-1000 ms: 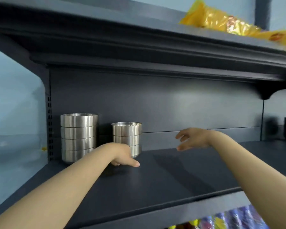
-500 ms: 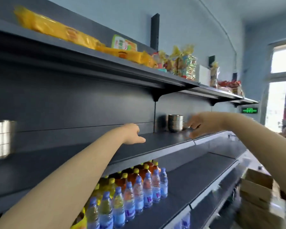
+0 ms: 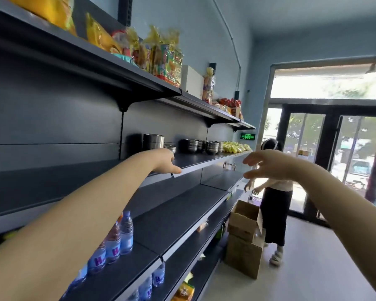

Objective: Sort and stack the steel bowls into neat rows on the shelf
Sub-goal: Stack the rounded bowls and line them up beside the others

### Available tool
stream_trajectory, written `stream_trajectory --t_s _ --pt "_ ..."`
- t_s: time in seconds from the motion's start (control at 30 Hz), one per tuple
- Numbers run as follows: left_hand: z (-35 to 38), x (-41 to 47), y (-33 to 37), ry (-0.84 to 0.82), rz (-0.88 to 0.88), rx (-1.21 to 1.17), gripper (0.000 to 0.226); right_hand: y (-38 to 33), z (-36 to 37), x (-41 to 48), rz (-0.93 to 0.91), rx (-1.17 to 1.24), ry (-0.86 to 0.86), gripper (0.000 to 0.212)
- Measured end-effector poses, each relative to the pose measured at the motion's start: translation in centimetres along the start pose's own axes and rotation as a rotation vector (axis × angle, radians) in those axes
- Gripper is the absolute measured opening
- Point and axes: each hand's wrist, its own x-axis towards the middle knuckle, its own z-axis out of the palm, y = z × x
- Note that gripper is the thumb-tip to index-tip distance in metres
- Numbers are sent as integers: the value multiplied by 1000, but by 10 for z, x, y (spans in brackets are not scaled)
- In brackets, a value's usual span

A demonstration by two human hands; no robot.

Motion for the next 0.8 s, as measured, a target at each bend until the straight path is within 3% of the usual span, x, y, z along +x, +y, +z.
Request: stream_trajectory --t_s 0.37,0.63,0.8 --pt "-1 186 -55 -30 -91 25 55 33 19 194 -62 -94 -1 53" --pt "9 285 -114 -111 -257 101 71 54 80 326 -99 -79 -91 57" --pt "29 335 -137 -186 -441 218 73 57 89 412 -171 -31 16 50"
